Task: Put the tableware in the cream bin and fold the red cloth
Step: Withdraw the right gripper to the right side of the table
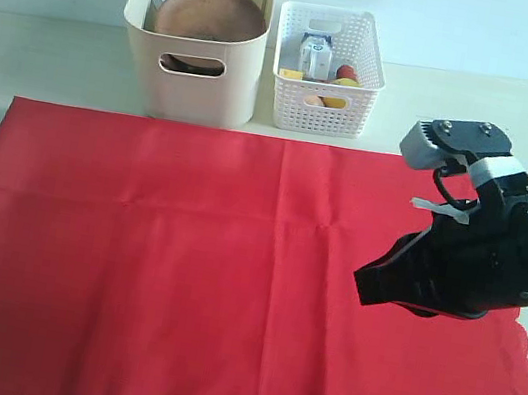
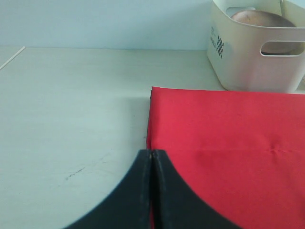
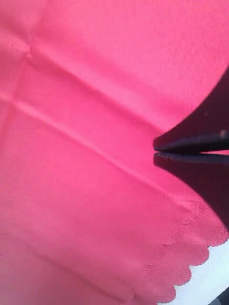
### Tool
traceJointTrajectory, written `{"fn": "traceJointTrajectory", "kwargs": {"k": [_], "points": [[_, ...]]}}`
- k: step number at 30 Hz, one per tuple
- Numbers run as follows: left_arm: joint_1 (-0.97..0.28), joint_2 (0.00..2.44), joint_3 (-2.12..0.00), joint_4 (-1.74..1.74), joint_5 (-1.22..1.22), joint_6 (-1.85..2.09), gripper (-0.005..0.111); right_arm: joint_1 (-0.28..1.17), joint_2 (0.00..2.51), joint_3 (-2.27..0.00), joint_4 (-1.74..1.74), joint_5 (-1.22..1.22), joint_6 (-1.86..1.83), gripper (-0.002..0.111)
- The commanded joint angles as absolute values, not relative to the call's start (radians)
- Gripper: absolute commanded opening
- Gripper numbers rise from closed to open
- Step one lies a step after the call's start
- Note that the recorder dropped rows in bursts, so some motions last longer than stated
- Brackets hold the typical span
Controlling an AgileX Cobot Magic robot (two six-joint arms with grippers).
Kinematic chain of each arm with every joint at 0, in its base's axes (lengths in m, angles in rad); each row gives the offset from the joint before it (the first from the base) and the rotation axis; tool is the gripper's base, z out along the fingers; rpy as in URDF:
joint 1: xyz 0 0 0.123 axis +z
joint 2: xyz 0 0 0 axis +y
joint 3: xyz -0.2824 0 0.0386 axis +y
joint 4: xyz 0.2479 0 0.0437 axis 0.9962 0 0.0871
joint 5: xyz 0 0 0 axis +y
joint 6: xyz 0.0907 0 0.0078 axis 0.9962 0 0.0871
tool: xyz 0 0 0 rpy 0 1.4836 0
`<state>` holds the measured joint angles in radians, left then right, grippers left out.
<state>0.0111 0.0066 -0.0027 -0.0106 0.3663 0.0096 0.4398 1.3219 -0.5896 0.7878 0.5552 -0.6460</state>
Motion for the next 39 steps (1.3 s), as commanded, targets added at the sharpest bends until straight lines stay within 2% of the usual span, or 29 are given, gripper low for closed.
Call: {"fn": "traceJointTrajectory", "kwargs": {"k": [1,14,17,19,24,29,39], "points": [[0.013,0.000,0.000,-0.011,0.353,0.011,0.000,0.434,1.315,-0.586,0.792,0.549,-0.658,0.000],[0.013,0.000,0.000,-0.011,0.353,0.011,0.000,0.434,1.315,-0.586,0.792,0.546,-0.658,0.000],[0.013,0.000,0.000,-0.011,0.353,0.011,0.000,0.434,1.313,-0.586,0.741,0.477,-0.651,0.000],[0.013,0.000,0.000,-0.011,0.353,0.011,0.000,0.436,1.297,-0.586,0.618,0.423,-0.548,0.000],[0.013,0.000,0.000,-0.011,0.353,0.011,0.000,0.436,1.203,-0.580,0.197,0.377,0.020,0.000],[0.013,0.000,0.000,-0.011,0.353,0.011,0.000,0.436,1.037,-0.509,-0.054,0.331,0.326,0.000],[0.013,0.000,0.000,-0.011,0.353,0.011,0.000,0.436,0.741,-0.277,-0.078,0.152,0.449,0.000]]}}
